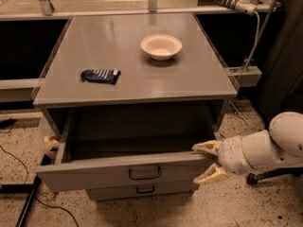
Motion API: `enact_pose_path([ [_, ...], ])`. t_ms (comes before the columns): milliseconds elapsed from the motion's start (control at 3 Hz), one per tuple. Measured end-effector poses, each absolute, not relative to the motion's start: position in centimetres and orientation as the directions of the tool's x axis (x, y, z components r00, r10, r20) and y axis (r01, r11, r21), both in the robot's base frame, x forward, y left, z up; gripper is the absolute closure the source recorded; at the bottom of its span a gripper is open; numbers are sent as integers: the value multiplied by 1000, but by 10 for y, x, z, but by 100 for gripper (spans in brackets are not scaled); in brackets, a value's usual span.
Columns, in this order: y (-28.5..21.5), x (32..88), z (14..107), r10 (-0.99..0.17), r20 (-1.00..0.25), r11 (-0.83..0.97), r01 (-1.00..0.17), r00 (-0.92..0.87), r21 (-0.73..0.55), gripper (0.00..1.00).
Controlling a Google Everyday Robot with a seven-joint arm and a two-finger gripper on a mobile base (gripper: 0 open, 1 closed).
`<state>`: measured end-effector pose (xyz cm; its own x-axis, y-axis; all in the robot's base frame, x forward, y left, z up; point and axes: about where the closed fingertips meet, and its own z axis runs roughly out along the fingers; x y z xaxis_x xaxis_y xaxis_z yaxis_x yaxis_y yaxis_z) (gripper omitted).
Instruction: Open top drawer
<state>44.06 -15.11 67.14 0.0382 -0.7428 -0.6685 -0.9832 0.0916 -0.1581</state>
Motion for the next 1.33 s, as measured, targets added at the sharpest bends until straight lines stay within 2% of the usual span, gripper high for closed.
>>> enact_pose_path([
  [333, -151, 440, 673, -743, -668, 92, -983, 38, -158, 15],
  [667, -171, 404, 657, -749, -662, 87, -989, 12, -117, 38],
  [1333, -171, 404, 674, -749, -662, 87, -989, 12, -117, 85],
])
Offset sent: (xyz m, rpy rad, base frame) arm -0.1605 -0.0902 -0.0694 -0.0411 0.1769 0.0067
